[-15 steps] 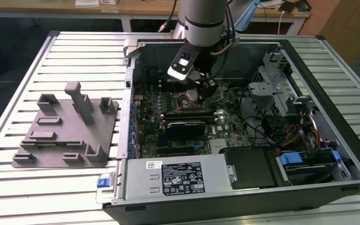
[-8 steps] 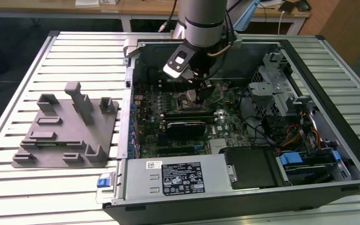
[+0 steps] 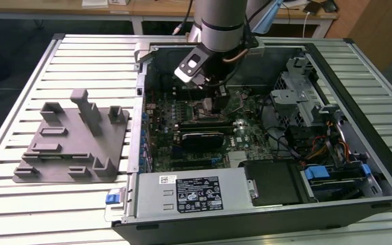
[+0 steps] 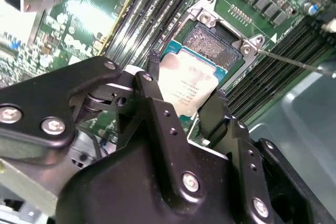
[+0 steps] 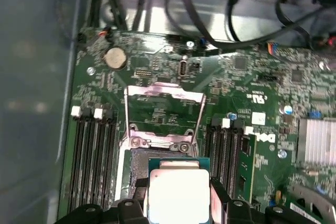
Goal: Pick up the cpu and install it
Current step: 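Place the cpu into insertion slot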
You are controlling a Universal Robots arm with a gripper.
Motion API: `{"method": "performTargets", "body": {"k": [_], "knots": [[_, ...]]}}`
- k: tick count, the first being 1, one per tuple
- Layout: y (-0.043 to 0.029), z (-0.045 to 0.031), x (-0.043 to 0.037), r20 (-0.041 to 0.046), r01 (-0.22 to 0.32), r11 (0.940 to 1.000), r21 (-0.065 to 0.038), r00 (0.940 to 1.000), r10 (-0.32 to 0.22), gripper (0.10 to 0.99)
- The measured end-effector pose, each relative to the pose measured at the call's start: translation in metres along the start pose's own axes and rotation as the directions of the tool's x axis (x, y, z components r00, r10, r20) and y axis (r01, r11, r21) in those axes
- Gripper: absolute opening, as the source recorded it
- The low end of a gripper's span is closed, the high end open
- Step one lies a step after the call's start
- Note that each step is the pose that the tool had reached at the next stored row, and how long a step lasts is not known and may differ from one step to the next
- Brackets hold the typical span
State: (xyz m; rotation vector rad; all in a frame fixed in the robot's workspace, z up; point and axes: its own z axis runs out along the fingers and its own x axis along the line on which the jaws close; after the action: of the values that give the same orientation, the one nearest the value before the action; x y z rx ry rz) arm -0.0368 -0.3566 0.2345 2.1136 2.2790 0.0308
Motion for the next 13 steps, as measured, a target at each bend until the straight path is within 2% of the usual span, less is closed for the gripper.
{"method": "performTargets", "body": {"k": [4,13], "knots": [[-0.0001,0.0009,0.0,0.0,-0.051,0.9987,0.0,0.9987,0.051,0.541],[0.0,0.0032,0.0017,-0.0078,-0.054,0.9986,0.0,0.9985,0.054,0.541]]}}
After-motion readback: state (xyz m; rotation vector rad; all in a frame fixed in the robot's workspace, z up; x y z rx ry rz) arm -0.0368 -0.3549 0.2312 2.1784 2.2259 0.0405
